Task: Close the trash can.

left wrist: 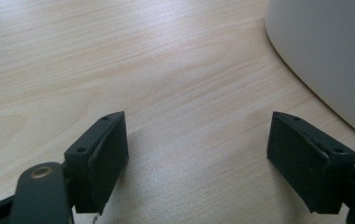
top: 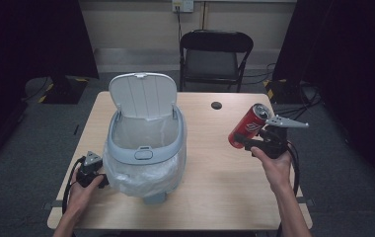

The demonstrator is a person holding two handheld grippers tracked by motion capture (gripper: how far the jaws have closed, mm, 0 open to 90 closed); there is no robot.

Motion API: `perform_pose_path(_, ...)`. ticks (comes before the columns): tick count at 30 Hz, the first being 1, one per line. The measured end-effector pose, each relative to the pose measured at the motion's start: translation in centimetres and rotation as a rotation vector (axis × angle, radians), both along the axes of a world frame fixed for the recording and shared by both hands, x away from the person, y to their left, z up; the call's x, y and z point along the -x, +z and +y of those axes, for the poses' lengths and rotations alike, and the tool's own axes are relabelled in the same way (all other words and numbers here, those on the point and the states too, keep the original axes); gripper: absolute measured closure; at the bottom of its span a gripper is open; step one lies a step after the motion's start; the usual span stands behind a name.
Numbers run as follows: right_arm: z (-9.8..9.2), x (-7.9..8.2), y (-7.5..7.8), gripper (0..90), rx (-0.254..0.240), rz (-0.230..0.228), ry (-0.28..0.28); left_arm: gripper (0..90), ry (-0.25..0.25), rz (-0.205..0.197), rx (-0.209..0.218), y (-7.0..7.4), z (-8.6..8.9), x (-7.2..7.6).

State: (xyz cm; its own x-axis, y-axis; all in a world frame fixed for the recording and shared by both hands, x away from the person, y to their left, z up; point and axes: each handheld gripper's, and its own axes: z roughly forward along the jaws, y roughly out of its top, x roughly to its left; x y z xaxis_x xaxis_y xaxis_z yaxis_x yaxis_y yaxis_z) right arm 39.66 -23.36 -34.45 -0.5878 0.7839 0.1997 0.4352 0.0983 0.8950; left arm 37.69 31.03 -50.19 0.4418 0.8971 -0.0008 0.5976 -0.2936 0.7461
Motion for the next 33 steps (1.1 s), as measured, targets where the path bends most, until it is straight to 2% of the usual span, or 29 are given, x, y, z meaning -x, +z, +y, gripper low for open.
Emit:
perform_pose_path(1,0.0,0.0,0.0,35.4,0.0,0.0,0.0,20.3,0.0,0.0,0.0,0.0,0.0,0.0)
perform_pose_path(2,0.2,0.3,0.9,35.4,-0.01,-0.018,0.019,20.3,0.0,0.0,-0.002,0.0,0.0,0.0)
perform_pose_path(4,0.4,0.5,1.4,35.4,-0.01,-0.029,0.028,20.3,0.0,0.0,0.0,0.0,0.0,0.0)
perform_pose_path(7,0.9,1.0,3.1,35.4,-0.034,-0.05,0.066,20.3,0.0,-0.001,-0.002,0.0,0.0,0.0)
perform_pose_path(12,1.5,1.2,4.4,35.4,-0.052,-0.075,0.101,20.3,0.0,0.0,0.0,0.0,0.0,0.0)
perform_pose_path(16,2.7,1.4,6.0,35.4,-0.084,-0.108,0.157,20.3,0.0,0.0,0.0,0.0,0.0,0.0)
perform_pose_path(19,3.1,1.5,6.7,35.4,-0.084,-0.127,0.165,20.3,0.0,0.0,-0.001,0.0,0.0,0.0)
perform_pose_path(20,3.5,1.7,7.5,35.4,-0.077,-0.151,0.17,20.3,0.0,0.0,0.0,0.0,0.0,0.0)
perform_pose_path(21,3.5,1.7,7.5,35.4,-0.077,-0.151,0.17,20.3,0.0,0.0,0.0,0.0,0.0,0.0)
perform_pose_path(25,4.1,2.0,9.2,35.5,-0.097,-0.175,0.196,20.3,0.0,0.0,0.0,0.0,0.0,0.0)
perform_pose_path(29,4.6,2.2,10.0,35.4,-0.103,-0.193,0.213,20.3,0.0,0.0,-0.001,0.0,0.0,0.0)
perform_pose_path(33,5.5,2.1,11.1,35.5,-0.133,-0.214,0.237,20.3,0.0,0.0,-0.001,0.0,0.0,0.0)
